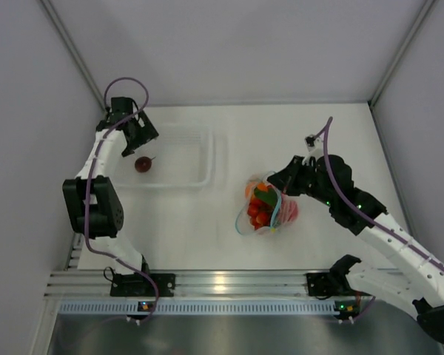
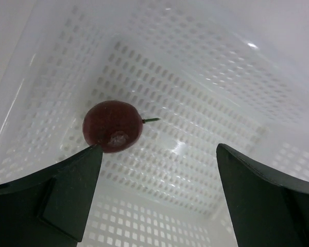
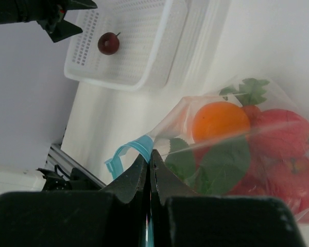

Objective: Open the zip-top bag and remove the fake food
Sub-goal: Place the fake fruit in the bin, then pick up the fake fruit from the zipper food storage bag.

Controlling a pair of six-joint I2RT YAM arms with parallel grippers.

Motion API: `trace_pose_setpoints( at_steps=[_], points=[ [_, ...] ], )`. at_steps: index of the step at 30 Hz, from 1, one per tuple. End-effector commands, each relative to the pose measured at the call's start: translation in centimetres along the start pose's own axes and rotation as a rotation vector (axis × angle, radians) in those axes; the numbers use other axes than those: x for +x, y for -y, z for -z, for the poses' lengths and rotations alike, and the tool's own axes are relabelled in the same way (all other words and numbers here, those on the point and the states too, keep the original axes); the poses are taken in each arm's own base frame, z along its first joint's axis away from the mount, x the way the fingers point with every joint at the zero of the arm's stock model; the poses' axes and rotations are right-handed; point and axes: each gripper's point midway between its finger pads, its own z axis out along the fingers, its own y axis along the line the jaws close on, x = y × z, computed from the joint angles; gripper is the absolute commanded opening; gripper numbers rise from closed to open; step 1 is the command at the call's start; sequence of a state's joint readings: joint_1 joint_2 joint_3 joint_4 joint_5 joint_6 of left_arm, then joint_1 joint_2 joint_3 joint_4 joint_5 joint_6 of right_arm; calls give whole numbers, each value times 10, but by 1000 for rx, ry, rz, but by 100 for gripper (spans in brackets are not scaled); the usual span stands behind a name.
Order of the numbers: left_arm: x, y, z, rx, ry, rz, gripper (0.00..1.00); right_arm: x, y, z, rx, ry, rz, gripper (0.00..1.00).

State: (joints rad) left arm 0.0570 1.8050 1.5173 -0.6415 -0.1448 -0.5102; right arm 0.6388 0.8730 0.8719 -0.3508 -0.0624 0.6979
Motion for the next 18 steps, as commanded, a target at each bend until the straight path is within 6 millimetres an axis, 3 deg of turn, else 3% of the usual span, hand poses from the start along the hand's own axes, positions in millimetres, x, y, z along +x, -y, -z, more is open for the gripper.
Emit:
trace_pose_setpoints(
  at_steps=[1, 3, 4, 6, 8, 10, 12, 13, 15, 16, 18],
  points=[
    [-35, 49, 80, 286, 95, -15, 98, -34, -29, 7, -101, 100, -15, 0],
    [-37, 61, 115, 350, 146, -30, 98, -37, -27, 8, -85, 118, -26, 0],
    [-22, 78, 128, 389, 141, -70, 98, -38, -25, 8, -77, 125, -31, 0],
    [-15, 94, 160, 445, 186, -119, 98, -40, -23, 9, -65, 146, -48, 0],
    [13, 120, 184, 507, 184, -197, 98, -41, -19, 8, -52, 160, -69, 0],
    [37, 142, 221, 584, 210, -253, 98, -41, -18, 8, -56, 168, -80, 0],
    [56, 153, 243, 626, 221, -282, 97, -40, -19, 9, -60, 171, -93, 0],
    [78, 167, 271, 711, 217, -318, 96, -42, -14, 9, -40, 189, -97, 0],
    [96, 176, 290, 757, 228, -342, 93, -44, -13, 10, -31, 198, -97, 0],
    [120, 186, 316, 841, 220, -388, 92, -44, -12, 11, -28, 197, -95, 0],
    [146, 195, 332, 924, 209, -426, 87, -43, -11, 11, -23, 199, -93, 0]
  ],
)
